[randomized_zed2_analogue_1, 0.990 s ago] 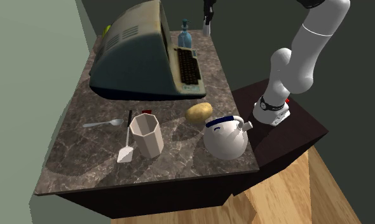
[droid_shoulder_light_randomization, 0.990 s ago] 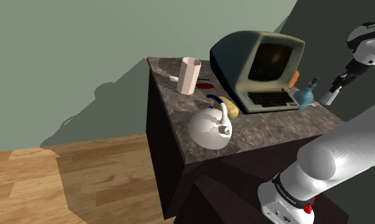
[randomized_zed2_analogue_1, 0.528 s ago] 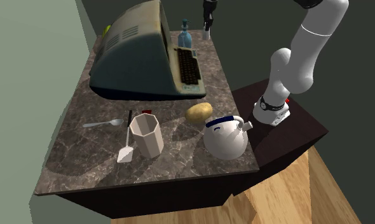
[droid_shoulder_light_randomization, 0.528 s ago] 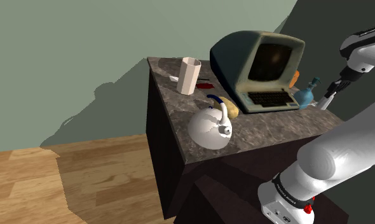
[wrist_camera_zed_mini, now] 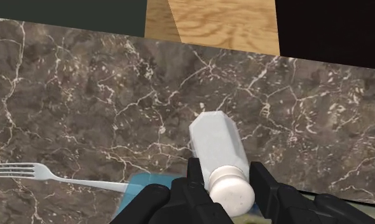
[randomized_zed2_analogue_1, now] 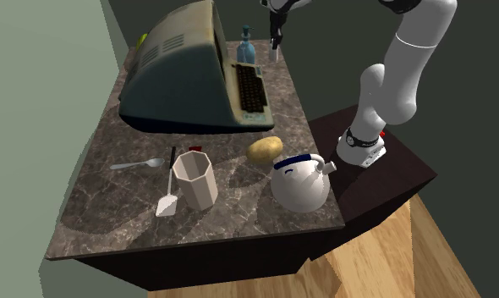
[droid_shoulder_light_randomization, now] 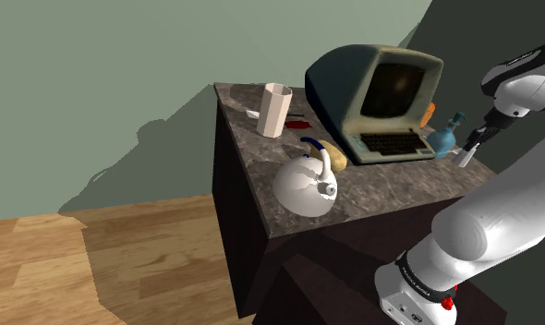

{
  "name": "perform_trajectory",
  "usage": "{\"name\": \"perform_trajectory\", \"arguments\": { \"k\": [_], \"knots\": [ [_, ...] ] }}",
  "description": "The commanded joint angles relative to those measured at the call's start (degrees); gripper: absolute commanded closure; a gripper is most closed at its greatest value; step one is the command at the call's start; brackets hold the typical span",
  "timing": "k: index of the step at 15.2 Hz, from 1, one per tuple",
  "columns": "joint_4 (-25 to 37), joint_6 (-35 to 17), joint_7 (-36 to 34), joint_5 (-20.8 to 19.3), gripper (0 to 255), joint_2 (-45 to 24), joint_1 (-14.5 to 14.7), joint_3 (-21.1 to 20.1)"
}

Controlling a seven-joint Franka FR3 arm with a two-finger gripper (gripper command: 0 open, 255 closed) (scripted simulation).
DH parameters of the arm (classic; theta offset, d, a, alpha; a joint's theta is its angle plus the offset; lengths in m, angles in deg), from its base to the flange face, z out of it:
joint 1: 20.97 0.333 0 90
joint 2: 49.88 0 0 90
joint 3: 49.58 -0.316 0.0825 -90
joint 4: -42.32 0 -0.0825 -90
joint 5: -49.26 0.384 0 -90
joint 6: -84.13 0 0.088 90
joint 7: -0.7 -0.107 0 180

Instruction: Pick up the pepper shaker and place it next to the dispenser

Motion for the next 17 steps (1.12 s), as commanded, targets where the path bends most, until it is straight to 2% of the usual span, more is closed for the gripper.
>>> {"name": "perform_trajectory", "arguments": {
  "k": [1, 11, 17],
  "knots": [
    [-0.96, -1.62, 0.65, 1.15, 255, -1.09, -0.04, 0.03],
    [-4.46, -8.55, 5.75, 8.59, 255, -7.39, -1.59, -0.92],
    [-4.46, -8.55, 5.75, 8.58, 255, -7.39, -1.60, -0.93]
  ]
}}
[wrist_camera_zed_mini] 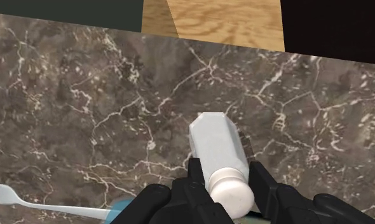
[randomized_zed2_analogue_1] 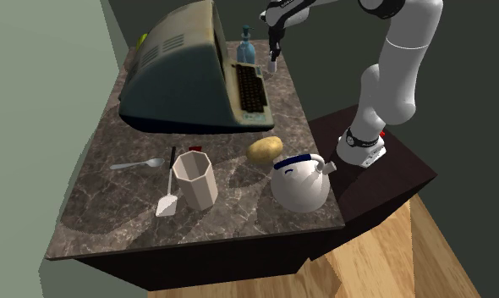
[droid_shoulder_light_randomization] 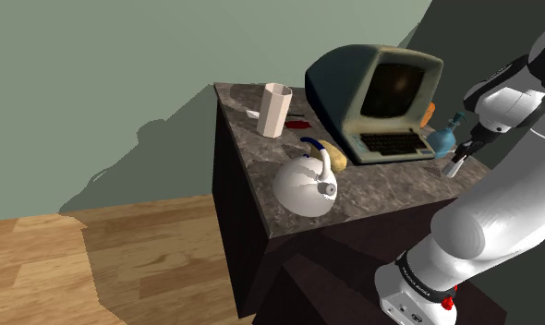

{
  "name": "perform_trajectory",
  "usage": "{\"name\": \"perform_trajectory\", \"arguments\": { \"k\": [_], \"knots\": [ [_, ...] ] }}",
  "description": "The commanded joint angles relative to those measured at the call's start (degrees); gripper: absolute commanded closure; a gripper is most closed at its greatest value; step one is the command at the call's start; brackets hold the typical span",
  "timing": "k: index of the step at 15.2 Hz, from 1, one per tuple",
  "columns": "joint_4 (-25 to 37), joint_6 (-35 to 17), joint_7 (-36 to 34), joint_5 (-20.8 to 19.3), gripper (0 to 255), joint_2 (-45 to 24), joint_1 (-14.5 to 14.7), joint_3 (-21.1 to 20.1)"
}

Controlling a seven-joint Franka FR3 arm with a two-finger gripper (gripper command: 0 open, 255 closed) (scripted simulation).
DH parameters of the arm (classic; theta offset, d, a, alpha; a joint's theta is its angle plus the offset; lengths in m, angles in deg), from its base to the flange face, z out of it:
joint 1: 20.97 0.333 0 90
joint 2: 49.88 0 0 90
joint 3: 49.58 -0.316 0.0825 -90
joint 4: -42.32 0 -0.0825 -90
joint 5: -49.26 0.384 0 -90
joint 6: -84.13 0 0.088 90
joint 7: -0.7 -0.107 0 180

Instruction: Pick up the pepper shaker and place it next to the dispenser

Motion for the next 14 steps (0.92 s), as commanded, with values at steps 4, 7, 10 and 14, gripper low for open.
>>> {"name": "perform_trajectory", "arguments": {
  "k": [4, 7, 10, 14],
  "knots": [
    [0.01, -0.01, 0.02, 0.02, 0, -0.02, -0.01, 0.00],
    [0.01, -0.01, 0.02, 0.02, 0, -0.01, -0.01, 0.00],
    [1.55, 5.01, -5.22, -7.47, 0, 6.32, 2.23, 1.55],
    [2.11, 6.45, -6.44, -9.20, 0, 7.90, 2.21, 1.24]
  ]
}}
